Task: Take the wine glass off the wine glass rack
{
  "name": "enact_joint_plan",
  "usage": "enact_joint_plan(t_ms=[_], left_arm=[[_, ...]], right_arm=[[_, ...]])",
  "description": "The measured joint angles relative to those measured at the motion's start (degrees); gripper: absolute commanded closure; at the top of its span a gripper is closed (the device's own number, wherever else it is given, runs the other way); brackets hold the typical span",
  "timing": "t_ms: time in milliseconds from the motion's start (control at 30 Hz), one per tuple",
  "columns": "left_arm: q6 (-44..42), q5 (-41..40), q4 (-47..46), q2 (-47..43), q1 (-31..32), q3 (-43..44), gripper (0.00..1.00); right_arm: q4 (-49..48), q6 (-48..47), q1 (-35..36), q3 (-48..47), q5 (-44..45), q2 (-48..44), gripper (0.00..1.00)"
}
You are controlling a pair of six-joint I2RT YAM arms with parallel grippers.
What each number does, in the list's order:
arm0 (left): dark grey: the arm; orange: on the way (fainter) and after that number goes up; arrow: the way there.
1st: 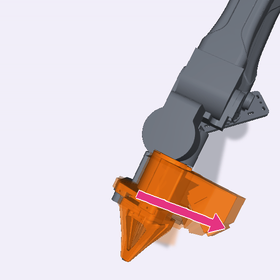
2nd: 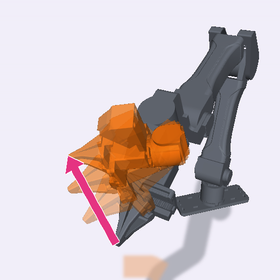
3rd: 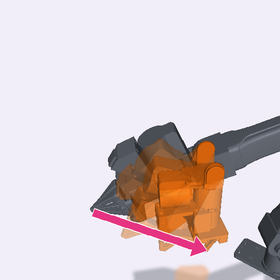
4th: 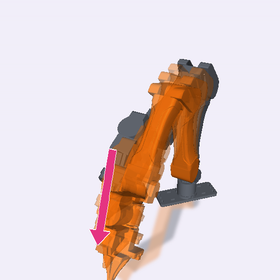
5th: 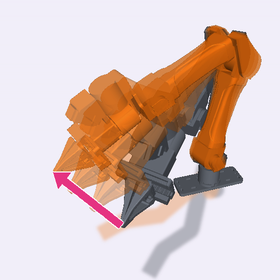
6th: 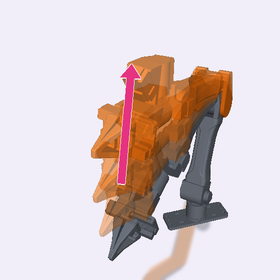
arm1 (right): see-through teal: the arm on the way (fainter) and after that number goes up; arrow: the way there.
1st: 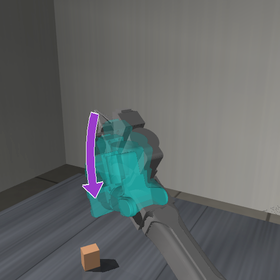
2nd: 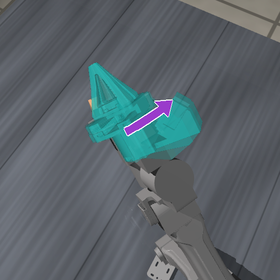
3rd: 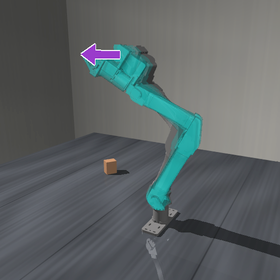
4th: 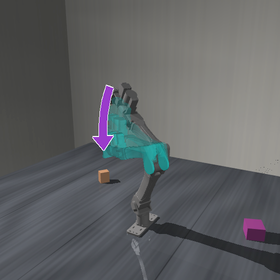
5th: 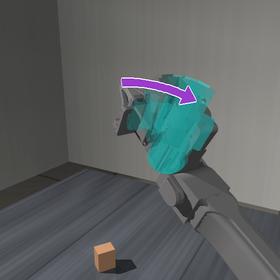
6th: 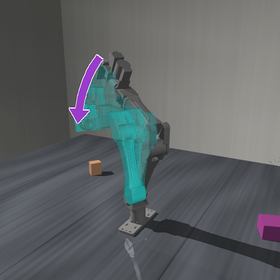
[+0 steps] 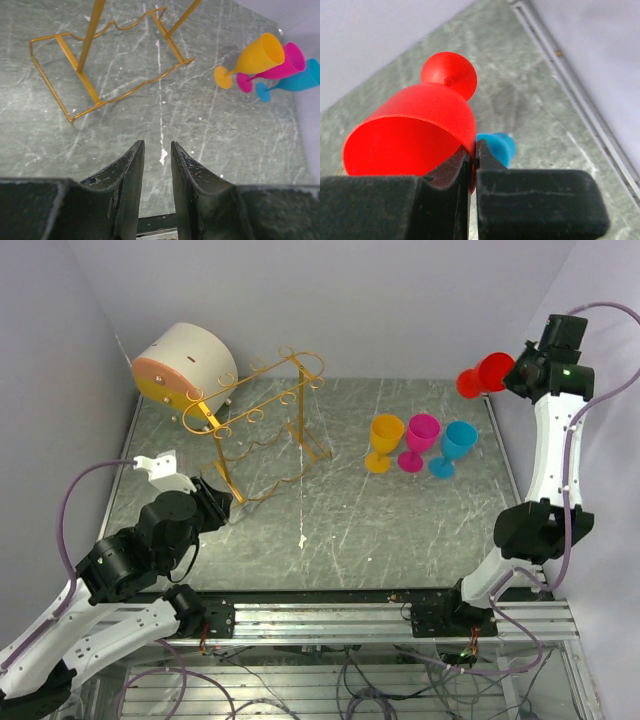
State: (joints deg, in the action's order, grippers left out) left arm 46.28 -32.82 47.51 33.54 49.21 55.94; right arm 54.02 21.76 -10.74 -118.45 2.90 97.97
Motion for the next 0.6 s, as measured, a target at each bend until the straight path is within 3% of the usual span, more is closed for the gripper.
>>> enact_joint_plan(t_ms=[233, 600], left_arm=[[-2.8, -2.3, 0.1, -4.5, 0.0, -3.9, 0.62], [-3.3, -2.8, 0.9, -7.1, 0.0, -4.0, 0.62]], right_arm=[[-1.4, 1.8, -8.5, 9.0, 3.3, 3.1, 1.00], [-4.4, 1.1, -9.7, 25.2, 7.7, 3.3, 1.00]])
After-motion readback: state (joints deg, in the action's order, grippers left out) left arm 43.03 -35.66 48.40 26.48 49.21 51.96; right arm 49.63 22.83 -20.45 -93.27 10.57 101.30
